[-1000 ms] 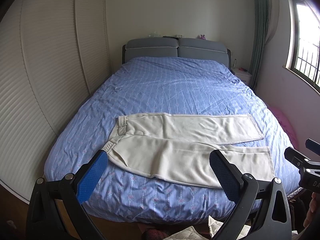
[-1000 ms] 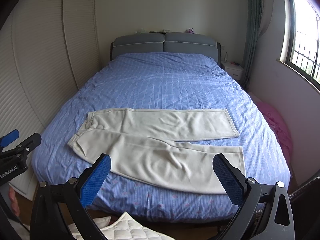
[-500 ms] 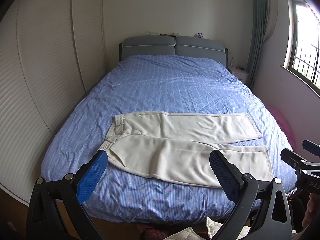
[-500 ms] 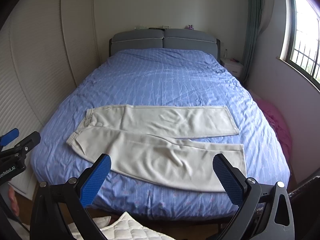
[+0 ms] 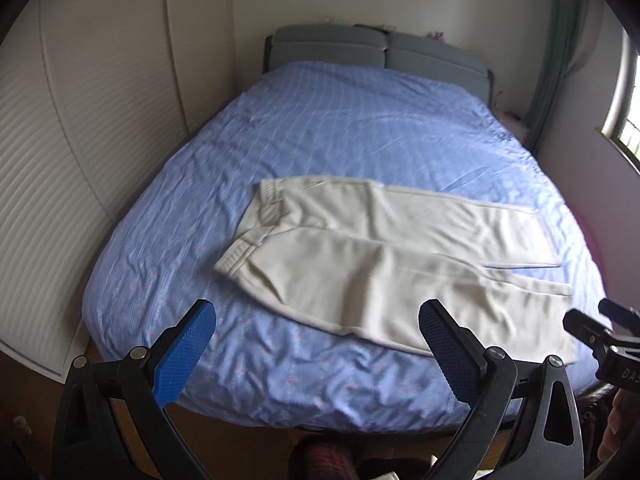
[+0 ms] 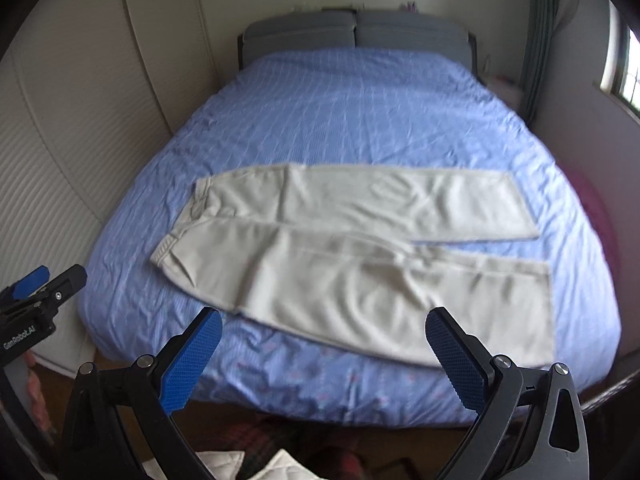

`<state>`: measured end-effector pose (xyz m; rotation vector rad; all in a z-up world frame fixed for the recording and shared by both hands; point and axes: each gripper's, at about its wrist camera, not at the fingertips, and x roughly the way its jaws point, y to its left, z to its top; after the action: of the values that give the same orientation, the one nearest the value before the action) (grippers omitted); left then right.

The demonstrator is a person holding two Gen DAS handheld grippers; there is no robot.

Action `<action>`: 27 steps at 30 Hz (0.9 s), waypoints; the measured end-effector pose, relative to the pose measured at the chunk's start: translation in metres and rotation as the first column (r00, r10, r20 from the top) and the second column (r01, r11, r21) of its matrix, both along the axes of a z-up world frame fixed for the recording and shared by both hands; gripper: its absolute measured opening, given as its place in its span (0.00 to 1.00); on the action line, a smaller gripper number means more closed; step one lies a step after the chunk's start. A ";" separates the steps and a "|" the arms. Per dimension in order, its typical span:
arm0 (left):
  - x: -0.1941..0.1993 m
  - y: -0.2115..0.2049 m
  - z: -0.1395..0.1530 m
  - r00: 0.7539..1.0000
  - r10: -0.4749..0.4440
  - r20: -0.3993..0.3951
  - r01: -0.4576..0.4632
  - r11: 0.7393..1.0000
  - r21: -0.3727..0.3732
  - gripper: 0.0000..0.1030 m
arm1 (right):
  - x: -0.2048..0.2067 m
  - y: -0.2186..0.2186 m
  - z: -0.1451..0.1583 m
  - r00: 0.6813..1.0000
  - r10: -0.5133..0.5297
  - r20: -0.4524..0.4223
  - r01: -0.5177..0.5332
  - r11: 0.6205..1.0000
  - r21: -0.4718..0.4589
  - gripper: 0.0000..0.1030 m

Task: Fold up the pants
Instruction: 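Lower the left gripper onto the waistband edge while the right gripper grasps the leg edge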

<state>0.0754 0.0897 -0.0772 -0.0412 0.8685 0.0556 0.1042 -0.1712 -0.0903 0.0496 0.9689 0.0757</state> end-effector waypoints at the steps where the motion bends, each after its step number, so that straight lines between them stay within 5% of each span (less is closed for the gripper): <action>1: 0.008 0.009 -0.009 1.000 0.010 -0.014 -0.010 1.000 0.012 1.00 | 0.007 0.008 -0.014 1.000 0.005 -0.019 -0.005 1.000 0.019 1.00; 8: 0.061 0.056 -0.072 0.995 -0.001 -0.104 0.008 0.997 0.071 1.00 | 0.043 0.050 -0.089 0.989 -0.027 -0.144 0.038 0.996 0.076 1.00; 15: 0.109 0.083 -0.146 0.964 -0.054 -0.262 0.079 0.993 0.086 1.00 | 0.072 0.084 -0.175 0.946 -0.094 -0.309 0.146 0.978 0.149 0.97; 21: 0.140 0.095 -0.204 0.936 -0.070 -0.344 0.108 0.990 0.092 1.00 | 0.076 0.072 -0.234 0.873 -0.225 -0.434 0.325 0.930 0.171 0.94; 27: 0.157 0.098 -0.247 0.914 -0.066 -0.401 0.101 0.993 0.067 0.99 | 0.084 0.051 -0.268 0.806 -0.368 -0.464 0.474 0.870 0.134 0.93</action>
<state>0.2326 0.1881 -0.3243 0.0923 1.2750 0.0206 0.1882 -0.1205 -0.3587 0.5331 1.3636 -0.2444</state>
